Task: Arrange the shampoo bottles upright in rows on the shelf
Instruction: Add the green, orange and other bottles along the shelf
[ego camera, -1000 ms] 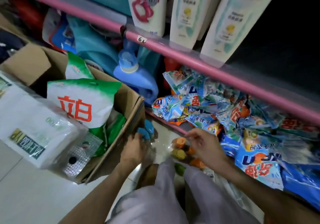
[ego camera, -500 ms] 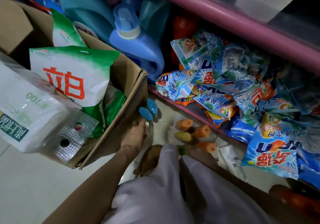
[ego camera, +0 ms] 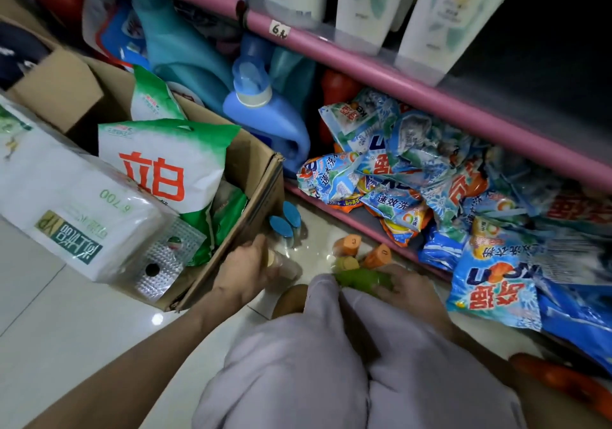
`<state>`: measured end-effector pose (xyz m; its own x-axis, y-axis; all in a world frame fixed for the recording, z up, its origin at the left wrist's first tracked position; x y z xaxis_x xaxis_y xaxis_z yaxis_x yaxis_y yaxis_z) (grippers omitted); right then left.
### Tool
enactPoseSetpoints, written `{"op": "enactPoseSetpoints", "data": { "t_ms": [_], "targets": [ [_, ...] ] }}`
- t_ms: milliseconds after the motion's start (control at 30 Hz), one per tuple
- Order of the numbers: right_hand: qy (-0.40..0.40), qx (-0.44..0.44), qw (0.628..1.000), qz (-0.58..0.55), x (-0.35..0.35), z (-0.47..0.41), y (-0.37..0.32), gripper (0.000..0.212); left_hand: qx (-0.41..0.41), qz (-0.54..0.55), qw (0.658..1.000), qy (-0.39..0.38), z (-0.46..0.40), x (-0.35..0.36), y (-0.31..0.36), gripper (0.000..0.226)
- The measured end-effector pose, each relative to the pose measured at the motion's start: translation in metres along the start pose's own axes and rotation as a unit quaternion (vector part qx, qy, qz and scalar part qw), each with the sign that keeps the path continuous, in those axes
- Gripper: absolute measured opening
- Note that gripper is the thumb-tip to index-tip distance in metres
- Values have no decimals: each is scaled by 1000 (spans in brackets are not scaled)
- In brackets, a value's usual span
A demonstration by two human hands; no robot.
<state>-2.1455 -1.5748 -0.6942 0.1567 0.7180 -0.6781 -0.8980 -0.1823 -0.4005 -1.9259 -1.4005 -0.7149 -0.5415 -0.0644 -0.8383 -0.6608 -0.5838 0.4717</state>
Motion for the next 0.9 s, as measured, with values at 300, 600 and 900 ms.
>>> {"op": "enactPoseSetpoints", "data": {
  "t_ms": [300, 600, 900],
  "targets": [
    [82, -101, 884, -448, -148, 132, -17, 11, 45, 121, 963, 236, 63, -135, 73, 40],
    [125, -86, 692, -706, -238, 200, 9, 9, 151, 214, 910, 321, 96, -232, 169, 33],
    [135, 34, 633, -761, -255, 175, 31, 8, 244, 281, 879, 298, 125, -267, 234, 31]
  ]
}}
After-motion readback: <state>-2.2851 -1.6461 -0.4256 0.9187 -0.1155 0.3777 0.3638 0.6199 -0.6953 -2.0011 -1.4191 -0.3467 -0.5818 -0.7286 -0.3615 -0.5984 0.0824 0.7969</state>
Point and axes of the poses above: each hand's wrist, its own z-axis away from the middle knuckle, its own x-axis out of the palm, y = z × x, the point moved 7 cm from there along -z, towards the middle knuckle, and after that the axes turned 11 degrees about x, right-handed, at the moved point
